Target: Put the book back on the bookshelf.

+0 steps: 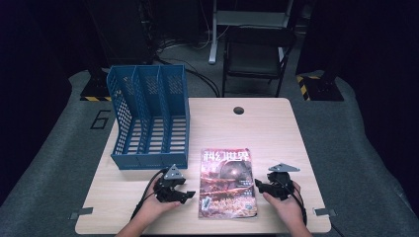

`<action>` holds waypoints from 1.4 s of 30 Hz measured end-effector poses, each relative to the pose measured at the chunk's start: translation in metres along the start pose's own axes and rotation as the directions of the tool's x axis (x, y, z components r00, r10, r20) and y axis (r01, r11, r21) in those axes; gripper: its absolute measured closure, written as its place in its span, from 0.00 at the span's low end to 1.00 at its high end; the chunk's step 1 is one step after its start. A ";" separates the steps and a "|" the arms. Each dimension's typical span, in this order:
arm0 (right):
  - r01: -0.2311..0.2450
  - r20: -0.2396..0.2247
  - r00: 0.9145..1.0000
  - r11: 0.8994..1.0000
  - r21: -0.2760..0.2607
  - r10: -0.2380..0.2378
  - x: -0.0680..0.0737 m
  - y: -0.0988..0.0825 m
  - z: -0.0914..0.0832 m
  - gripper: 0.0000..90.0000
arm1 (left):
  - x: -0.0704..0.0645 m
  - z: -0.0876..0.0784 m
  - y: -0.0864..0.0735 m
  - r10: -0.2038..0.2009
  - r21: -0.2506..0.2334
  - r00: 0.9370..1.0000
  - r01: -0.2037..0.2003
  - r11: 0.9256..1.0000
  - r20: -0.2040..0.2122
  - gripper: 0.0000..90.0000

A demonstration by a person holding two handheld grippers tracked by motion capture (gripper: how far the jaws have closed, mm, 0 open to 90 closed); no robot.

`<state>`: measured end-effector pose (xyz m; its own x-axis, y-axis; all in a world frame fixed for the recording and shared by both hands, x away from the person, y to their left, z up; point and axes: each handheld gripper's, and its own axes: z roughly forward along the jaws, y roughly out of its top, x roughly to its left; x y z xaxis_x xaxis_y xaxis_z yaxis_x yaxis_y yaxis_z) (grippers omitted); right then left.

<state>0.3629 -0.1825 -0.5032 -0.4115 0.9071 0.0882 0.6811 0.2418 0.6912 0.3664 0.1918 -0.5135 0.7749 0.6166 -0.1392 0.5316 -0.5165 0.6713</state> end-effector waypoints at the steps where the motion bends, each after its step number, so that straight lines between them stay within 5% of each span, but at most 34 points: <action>1: 0.004 -0.004 1.000 1.000 0.015 -0.004 0.002 0.002 0.000 0.47 | -0.001 -0.001 0.002 -0.008 0.007 1.000 0.008 1.000 0.007 0.38; 5: 0.015 -0.012 1.000 0.999 0.048 -0.015 0.007 0.009 -0.002 0.47 | -0.001 -0.005 0.010 -0.031 0.016 0.999 0.030 0.999 0.024 0.40; 17: -0.081 0.002 0.997 0.996 0.045 0.081 0.004 0.020 -0.002 0.47 | -0.007 0.004 0.024 -0.017 0.031 0.998 0.015 0.999 0.057 0.41; 26: -0.133 -0.062 0.988 0.987 0.086 0.138 0.002 0.025 0.006 0.42 | -0.011 0.010 0.034 -0.012 0.023 0.999 0.011 1.000 0.048 0.41; 39: -0.072 -0.068 0.995 0.996 0.060 0.076 0.004 0.013 0.023 0.40 | -0.019 0.027 0.031 -0.035 0.037 0.999 0.035 0.999 0.023 0.40; 42: -0.080 -0.085 0.993 0.995 0.059 0.085 0.007 0.014 0.025 0.40 | -0.021 0.030 0.031 -0.014 0.039 1.000 0.013 0.999 0.012 0.39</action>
<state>0.3850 -0.1643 -0.5107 -0.4021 0.8918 0.2073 0.7463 0.1881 0.6385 0.3767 0.1448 -0.5112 0.7716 0.6163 -0.1572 0.5546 -0.5309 0.6408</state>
